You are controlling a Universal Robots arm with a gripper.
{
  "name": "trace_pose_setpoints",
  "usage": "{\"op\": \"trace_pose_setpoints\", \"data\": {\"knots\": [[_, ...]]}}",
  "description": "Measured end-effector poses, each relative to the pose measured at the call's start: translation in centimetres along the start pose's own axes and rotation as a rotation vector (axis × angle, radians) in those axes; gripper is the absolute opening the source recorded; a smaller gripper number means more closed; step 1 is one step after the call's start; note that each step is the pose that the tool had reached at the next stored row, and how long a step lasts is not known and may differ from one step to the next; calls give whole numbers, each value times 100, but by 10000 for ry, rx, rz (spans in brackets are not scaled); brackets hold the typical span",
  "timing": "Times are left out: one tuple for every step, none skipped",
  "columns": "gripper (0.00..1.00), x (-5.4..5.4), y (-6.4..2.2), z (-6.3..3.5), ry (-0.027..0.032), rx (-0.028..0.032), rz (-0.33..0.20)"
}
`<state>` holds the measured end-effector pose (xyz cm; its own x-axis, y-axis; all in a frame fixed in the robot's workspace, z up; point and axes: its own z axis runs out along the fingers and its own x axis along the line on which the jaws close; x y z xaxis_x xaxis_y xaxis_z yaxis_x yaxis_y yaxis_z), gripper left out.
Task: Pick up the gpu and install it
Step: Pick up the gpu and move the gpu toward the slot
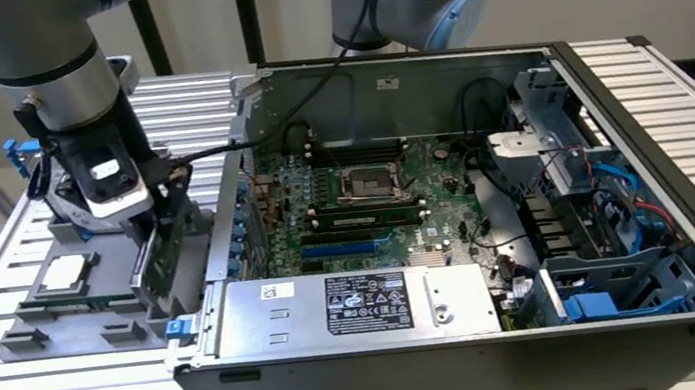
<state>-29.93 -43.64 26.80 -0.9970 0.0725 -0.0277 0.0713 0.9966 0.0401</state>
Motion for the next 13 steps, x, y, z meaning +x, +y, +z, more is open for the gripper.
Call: {"op": "trace_pose_setpoints", "data": {"knots": [[27, -1, 1, -34, 2, -1, -26], [27, -2, 3, -67, 4, -3, -51], [27, -3, 4, -99, 4, -5, -78], [27, -4, 5, -131, 6, -8, -105], [27, -4, 6, -161, 7, -10, -132], [27, -5, 7, -182, 9, -12, -160], [27, -5, 8, -194, 10, -14, -188], [27, -6, 8, -198, 10, -19, -214], [27, -6, 8, -198, 9, -23, -237], [27, -6, 8, -198, 10, -25, -257], [27, -5, 8, -199, 11, -24, -273], [27, -6, 8, -201, 14, -23, -288], [27, -6, 8, -201, 14, -24, -302]]}}
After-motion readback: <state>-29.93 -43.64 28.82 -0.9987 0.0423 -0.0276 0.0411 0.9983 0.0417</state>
